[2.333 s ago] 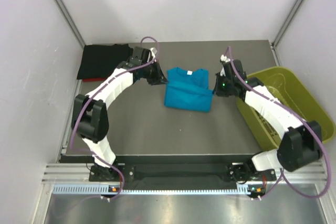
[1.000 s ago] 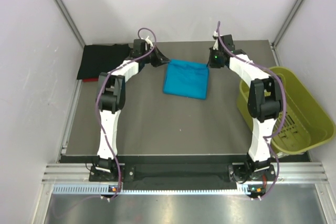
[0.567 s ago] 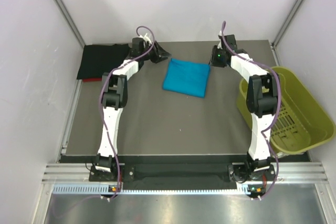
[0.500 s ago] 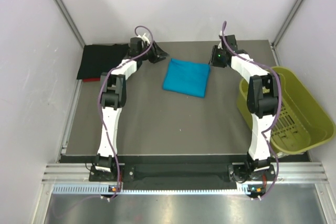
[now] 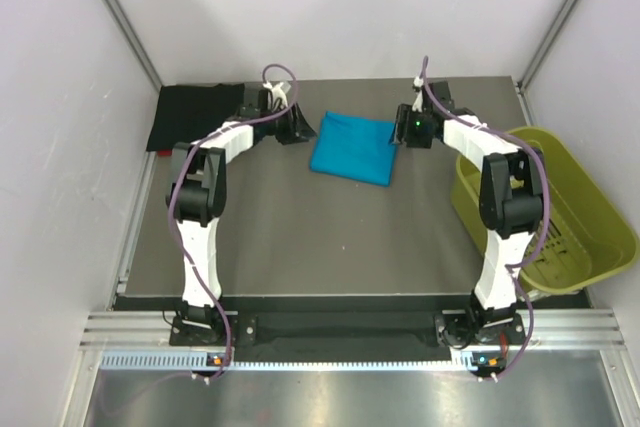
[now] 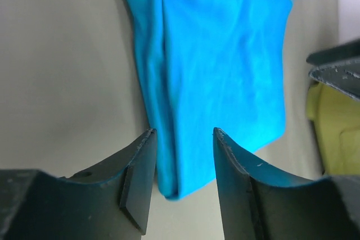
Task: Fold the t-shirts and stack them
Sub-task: Fold the tshirt
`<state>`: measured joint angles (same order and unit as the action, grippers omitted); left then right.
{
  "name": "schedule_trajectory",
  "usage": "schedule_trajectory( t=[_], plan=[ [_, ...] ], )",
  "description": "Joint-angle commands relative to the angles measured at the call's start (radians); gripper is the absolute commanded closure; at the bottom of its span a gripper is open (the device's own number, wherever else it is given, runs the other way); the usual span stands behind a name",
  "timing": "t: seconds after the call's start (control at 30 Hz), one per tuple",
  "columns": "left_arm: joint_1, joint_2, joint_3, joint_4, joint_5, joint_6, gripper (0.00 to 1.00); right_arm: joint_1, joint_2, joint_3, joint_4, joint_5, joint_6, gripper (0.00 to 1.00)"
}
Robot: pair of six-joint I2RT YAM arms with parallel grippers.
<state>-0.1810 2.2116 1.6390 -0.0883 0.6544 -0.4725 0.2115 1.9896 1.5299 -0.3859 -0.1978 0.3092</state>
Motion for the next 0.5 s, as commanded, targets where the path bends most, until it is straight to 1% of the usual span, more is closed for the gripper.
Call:
schedule_trajectory(
  t=[0.0,0.17,0.3,0.37,0.47],
  plan=[
    [-0.014,-0.068,-0.089,-0.030,0.008,0.074,0.50,0.017,-0.046,-0.054,0.001,-0.049,-0.001,0.44],
    [-0.031,-0.118,-0.169,-0.074,-0.033,0.110,0.49,0.022,-0.086,-0.149,0.039,-0.087,0.011,0.46],
    [-0.041,-0.159,-0.217,-0.107,-0.074,0.152,0.48,0.038,-0.133,-0.276,0.096,-0.100,0.027,0.47],
    [-0.041,-0.162,-0.229,-0.100,-0.065,0.152,0.47,0.043,-0.150,-0.316,0.122,-0.117,0.040,0.48],
    [-0.046,-0.161,-0.246,-0.079,-0.047,0.140,0.48,0.043,-0.158,-0.366,0.153,-0.135,0.051,0.53]
  ],
)
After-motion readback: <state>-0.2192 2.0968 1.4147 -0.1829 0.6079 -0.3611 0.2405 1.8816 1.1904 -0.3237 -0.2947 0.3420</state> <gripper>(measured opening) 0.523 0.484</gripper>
